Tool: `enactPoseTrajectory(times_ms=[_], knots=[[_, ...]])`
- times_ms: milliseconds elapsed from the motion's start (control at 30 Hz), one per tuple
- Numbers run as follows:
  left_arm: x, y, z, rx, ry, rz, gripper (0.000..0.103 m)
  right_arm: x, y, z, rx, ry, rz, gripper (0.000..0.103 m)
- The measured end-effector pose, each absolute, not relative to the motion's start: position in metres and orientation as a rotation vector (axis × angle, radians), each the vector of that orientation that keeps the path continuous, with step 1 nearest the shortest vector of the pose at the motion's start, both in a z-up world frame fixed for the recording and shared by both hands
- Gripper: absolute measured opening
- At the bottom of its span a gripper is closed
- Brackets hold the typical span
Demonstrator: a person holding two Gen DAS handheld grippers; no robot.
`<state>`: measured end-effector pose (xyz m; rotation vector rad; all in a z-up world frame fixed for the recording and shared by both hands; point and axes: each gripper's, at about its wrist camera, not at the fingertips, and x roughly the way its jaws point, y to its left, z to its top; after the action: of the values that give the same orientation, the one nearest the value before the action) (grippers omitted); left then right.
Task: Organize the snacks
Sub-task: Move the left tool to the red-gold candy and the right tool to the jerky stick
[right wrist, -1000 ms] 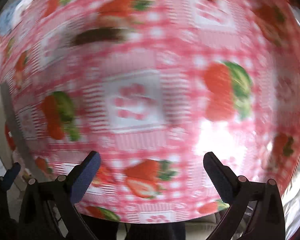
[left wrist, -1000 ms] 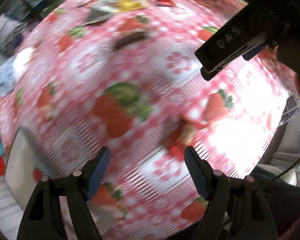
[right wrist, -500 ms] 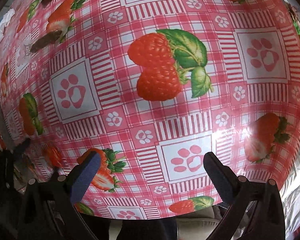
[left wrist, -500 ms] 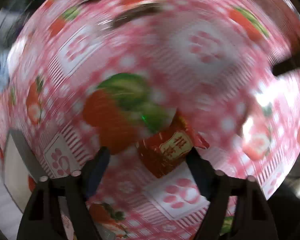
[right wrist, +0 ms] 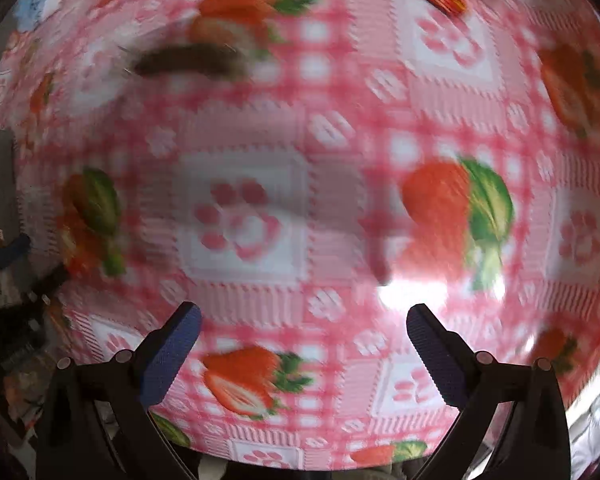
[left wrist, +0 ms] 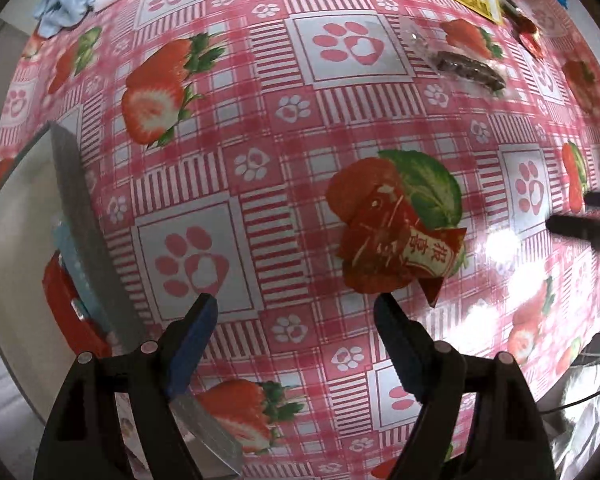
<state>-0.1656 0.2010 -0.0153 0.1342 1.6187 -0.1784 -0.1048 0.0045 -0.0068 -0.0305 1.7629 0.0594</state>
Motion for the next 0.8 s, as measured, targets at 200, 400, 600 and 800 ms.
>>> enactPoseTrajectory(times_ms=[200,400,600,800], knots=[[-0.167,0.21,0.005,0.107,1.596,-0.166,0.084,-0.03,0.016,0.014,0.022,1.607,-0.041,0.103],[-0.17,0.188,0.022,0.122,1.563,-0.196,0.084,0.027,0.019,0.01,0.009,1.543,-0.184,0.103],[-0.158,0.165,0.013,0.133,1.578,-0.252,0.084,0.063,0.024,-0.009,-0.049,1.572,-0.168,0.103],[-0.148,0.162,-0.002,0.144,1.607,-0.197,0.084,0.052,0.024,-0.026,-0.038,1.64,-0.138,0.103]])
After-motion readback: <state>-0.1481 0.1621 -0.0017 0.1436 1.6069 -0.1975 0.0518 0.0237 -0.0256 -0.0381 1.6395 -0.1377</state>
